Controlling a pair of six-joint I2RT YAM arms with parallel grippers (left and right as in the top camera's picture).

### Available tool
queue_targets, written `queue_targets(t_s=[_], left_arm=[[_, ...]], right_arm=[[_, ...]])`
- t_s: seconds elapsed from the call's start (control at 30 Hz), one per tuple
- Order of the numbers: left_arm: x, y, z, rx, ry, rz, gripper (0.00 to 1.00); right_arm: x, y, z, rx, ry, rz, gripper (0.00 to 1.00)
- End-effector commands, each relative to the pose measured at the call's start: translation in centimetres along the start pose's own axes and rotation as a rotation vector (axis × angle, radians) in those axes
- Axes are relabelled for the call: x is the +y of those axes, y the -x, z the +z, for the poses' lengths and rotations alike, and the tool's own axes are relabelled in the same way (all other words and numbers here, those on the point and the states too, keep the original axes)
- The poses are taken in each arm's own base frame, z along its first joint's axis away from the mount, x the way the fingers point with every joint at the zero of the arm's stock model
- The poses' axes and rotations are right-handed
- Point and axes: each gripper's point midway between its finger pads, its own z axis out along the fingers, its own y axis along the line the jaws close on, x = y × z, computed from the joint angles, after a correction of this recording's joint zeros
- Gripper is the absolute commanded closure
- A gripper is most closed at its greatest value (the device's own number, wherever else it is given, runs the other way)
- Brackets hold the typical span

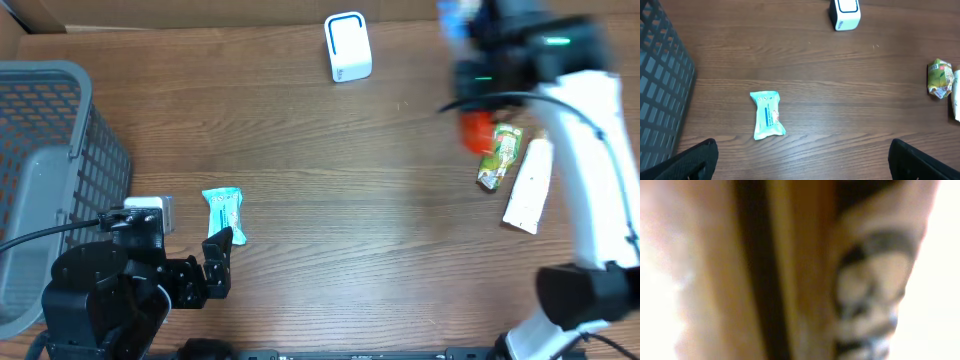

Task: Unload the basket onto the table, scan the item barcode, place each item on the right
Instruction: 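Carry the spaghetti pack right and set it on the tube and carton, then move the right gripper left to the light-blue wipes pack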

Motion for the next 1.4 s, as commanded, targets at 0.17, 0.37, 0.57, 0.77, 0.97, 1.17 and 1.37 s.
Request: queue_targets(t_s=[0.17,0.37,0.57,0.77,0.97,1.17,1.37], left_arm=[[0.1,0.2,-0.2,-0.011,0.008,0.016,0.0],[0.1,0.2,-0.2,-0.011,0.008,0.016,0.0],[0.1,0.2,-0.2,-0.011,0.008,0.016,0.0],[0.1,0.2,-0.2,-0.011,0.008,0.016,0.0],[0.1,0.2,-0.2,-0.011,0.008,0.016,0.0],[0.1,0.2,-0.2,-0.011,0.008,0.016,0.0],[0.1,0.2,-0.2,-0.011,0.008,0.016,0.0]], right_arm=[[-6.7,-5.8,11.0,0.279,-0.011,0.295,0.96],[-9.8,-9.2,15.5,0.326,-0.009,0.39,0.96],[-11.2,-9.5,15.6,0.324,-0.015,0.424,0.31],[-9.3,-7.7,13.4,0.31,0.1,0.348,0.21],[-5.1,-2.9,6.4,0.194,0.202,0.231,0.21],[1.0,-0.7,2.0,0.1,0.332,0.094,0.19],[11.2,-2.4,2.3,0.122,0.541,-0.107,0.18]])
